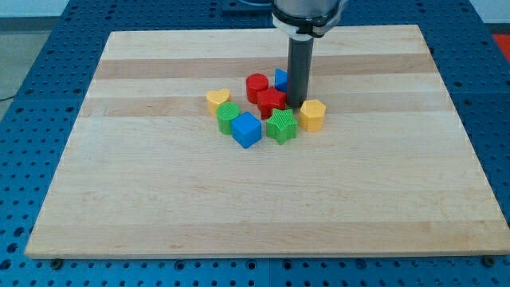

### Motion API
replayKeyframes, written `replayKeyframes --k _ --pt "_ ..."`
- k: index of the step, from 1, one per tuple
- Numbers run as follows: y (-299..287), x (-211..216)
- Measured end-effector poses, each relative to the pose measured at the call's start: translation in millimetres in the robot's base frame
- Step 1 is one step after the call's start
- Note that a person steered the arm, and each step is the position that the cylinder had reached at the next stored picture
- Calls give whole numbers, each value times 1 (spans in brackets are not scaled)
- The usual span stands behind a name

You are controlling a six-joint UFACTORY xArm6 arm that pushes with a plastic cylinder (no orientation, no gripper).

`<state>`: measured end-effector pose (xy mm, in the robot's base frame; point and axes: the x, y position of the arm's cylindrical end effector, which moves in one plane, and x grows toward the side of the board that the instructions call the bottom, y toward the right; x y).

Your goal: Move the triangle into the red blocks

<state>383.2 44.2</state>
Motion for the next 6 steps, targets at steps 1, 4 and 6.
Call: replayKeyframes --k 1,4,6 --pt "-17 0" --pt "76 -19" --pt "97 -69"
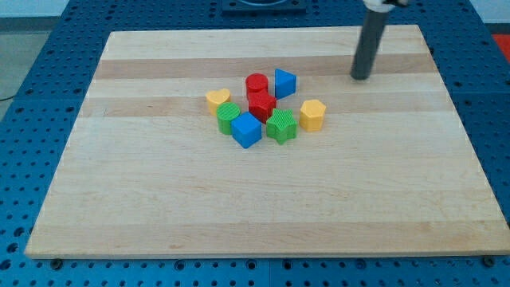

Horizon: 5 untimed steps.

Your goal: Move the triangle into the red blocks

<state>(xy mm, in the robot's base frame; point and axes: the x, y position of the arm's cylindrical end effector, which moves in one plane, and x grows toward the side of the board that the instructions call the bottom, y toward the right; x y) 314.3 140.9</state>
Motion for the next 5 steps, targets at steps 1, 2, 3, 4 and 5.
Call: replayKeyframes --k 1,2,3,4,5 --pt "-58 -1" --pt "-107 0" --pt "-99 0" --pt "-89 18" --pt "-98 30"
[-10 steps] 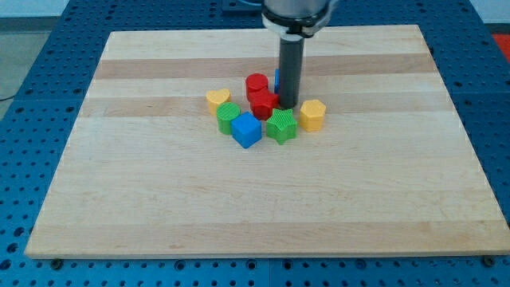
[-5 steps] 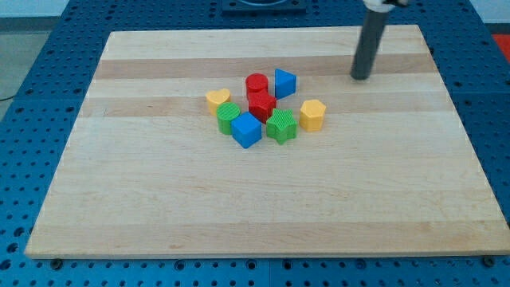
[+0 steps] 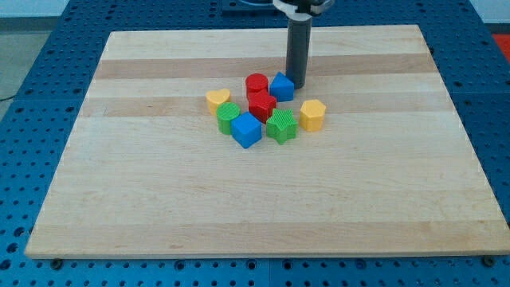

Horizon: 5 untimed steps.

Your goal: Move the triangle into the red blocks

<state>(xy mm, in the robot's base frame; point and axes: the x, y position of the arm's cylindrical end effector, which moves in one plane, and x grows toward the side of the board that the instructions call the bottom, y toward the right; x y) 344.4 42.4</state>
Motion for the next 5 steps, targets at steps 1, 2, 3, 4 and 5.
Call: replayKeyframes --k 1,2,3,4,5 --pt "-6 -2" --pt "-8 -4" --pt "-9 1" --pt "-9 8" --pt "-11 12"
